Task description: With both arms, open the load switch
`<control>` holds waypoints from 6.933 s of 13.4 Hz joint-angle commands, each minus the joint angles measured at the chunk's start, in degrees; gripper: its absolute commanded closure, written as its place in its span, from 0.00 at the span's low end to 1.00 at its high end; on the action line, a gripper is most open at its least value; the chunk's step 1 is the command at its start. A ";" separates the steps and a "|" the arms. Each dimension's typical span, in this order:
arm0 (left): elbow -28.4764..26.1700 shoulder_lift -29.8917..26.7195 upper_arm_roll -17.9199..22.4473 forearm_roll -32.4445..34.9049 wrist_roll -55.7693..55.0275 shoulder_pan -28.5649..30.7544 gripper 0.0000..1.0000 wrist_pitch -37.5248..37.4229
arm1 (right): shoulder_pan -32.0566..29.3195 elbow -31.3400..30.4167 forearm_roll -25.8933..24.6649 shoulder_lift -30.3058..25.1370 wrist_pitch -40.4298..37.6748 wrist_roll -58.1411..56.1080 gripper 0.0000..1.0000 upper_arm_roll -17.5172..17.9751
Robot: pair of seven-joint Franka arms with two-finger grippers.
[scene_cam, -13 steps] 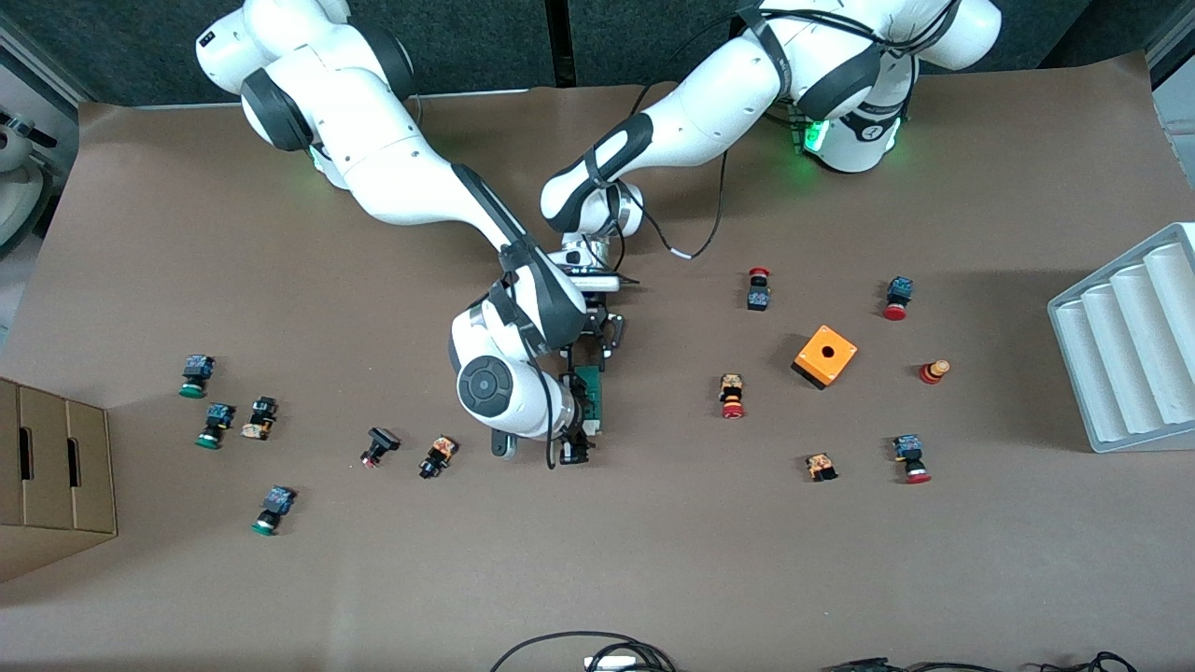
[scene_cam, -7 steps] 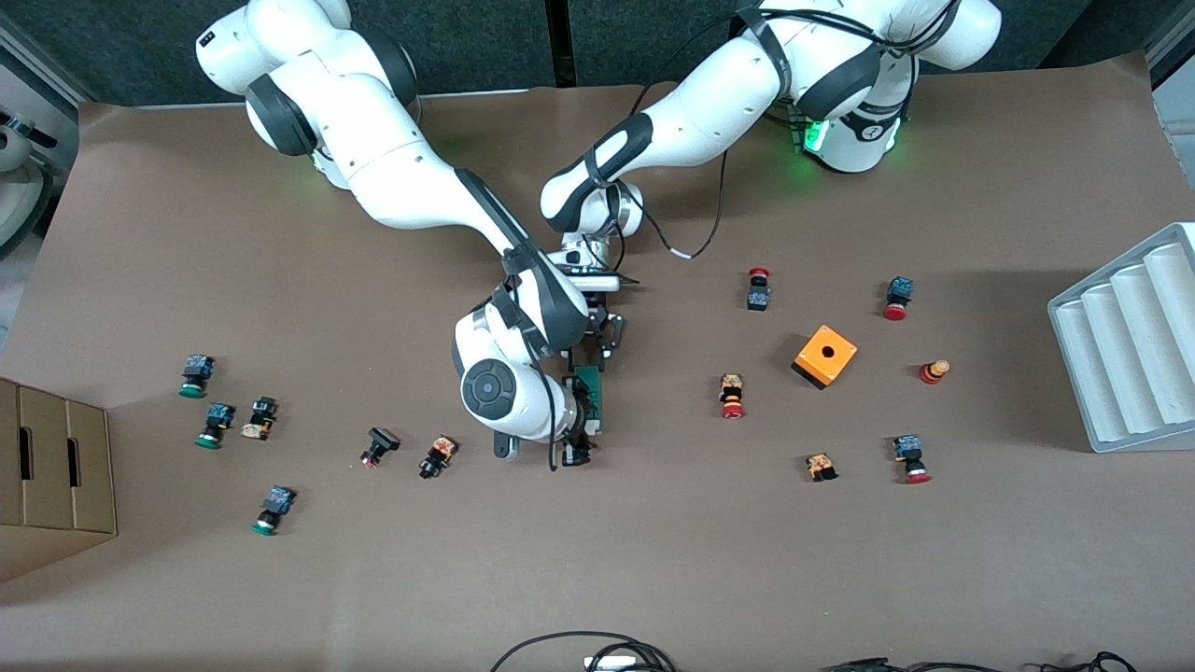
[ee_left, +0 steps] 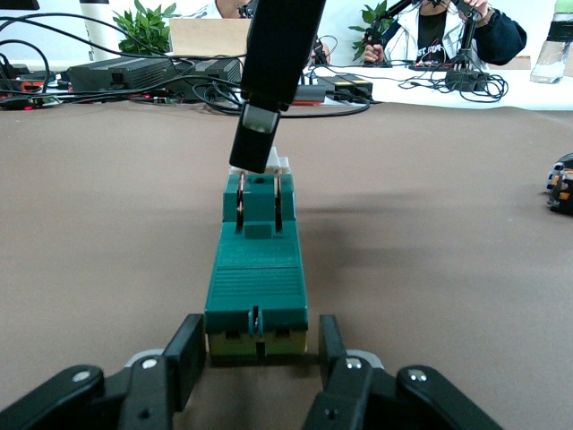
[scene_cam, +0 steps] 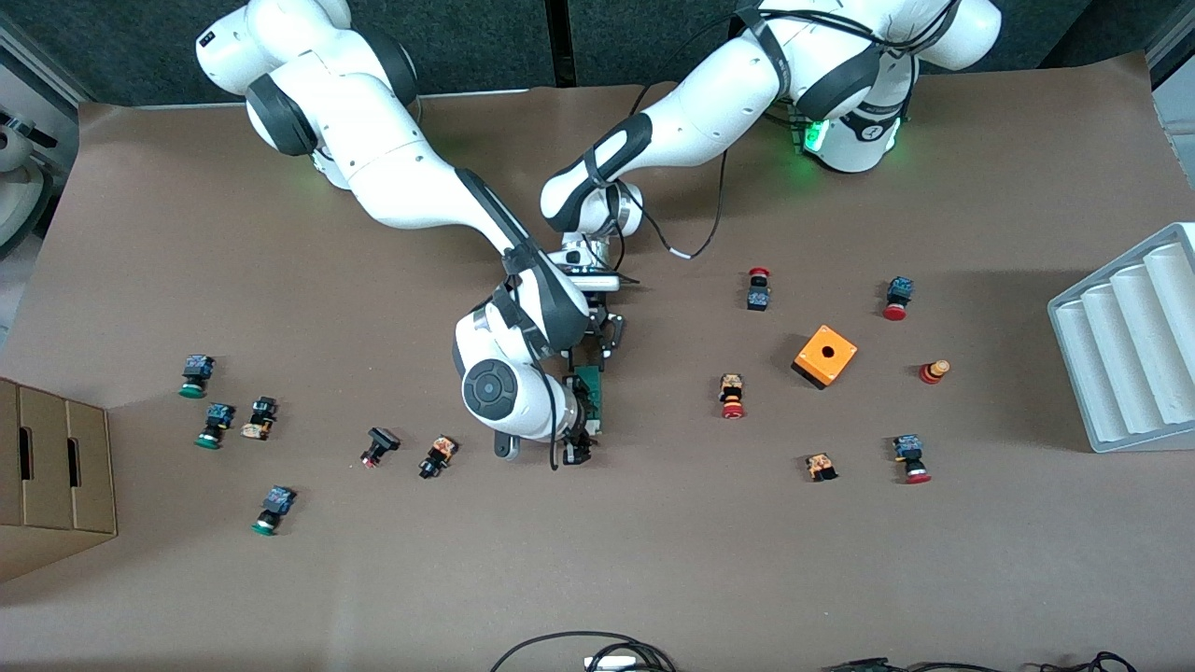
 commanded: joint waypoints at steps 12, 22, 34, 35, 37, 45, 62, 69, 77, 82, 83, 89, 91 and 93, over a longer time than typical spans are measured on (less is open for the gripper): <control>0.41 0.96 0.60 0.53 -1.73 -1.34 0.43 -1.38 | 0.31 2.52 2.05 1.55 -1.76 0.63 0.61 -0.71; 0.41 0.96 0.60 0.53 -1.64 -1.34 0.43 -1.38 | 0.14 0.85 2.14 -0.12 -2.55 0.55 0.61 -0.36; 0.41 0.87 0.69 0.62 -1.73 -1.34 0.44 -1.38 | -0.30 -1.78 1.70 -0.92 -2.03 -0.33 0.57 -0.36; 0.41 0.87 0.60 0.62 -1.73 -1.34 0.45 -1.38 | -0.30 -1.78 1.70 -0.74 -1.59 -0.59 0.53 -0.36; 0.41 0.87 0.60 0.62 -1.73 -1.34 0.45 -1.38 | -0.30 -1.78 1.70 -0.57 -1.06 -0.42 0.53 -0.36; 0.41 0.87 0.60 0.62 -1.73 -1.34 0.46 -1.38 | 0.23 -1.87 2.14 -1.44 -1.85 0.11 0.72 -0.18; 0.32 0.87 0.60 0.62 -1.73 -1.34 0.46 -1.38 | 0.40 -5.65 2.05 -5.22 -2.29 -0.33 0.63 0.34; 0.32 0.79 0.60 0.62 -1.73 -1.43 0.46 -1.38 | 0.66 -6.70 1.88 -6.01 -2.64 -0.42 0.64 0.43; 0.32 0.87 0.60 0.62 -1.64 -1.43 0.46 -1.47 | 0.67 -9.25 1.61 -7.94 -2.55 -0.42 0.65 1.66; 0.14 0.79 0.60 0.62 -1.64 -1.43 0.47 -1.47 | 0.58 -9.61 1.44 -8.82 -3.69 -1.12 0.65 1.75; 0.06 0.79 0.60 0.62 -1.64 -1.43 0.47 -1.47 | 0.58 -9.69 1.44 -9.00 -3.87 -1.12 0.65 1.75; 0.05 0.79 0.60 0.62 -1.64 -1.43 0.47 -1.47 | 0.58 -12.51 1.09 -10.76 -3.78 -2.09 0.65 2.01; 0.05 0.87 0.60 0.62 -1.64 -1.43 0.47 -1.47 | 0.67 -12.68 1.00 -10.76 -3.78 -2.09 0.65 2.10; -0.03 0.87 0.60 0.62 -1.64 -1.51 0.47 -1.47 | 0.84 -13.30 1.00 -11.20 -3.87 -2.44 0.65 2.10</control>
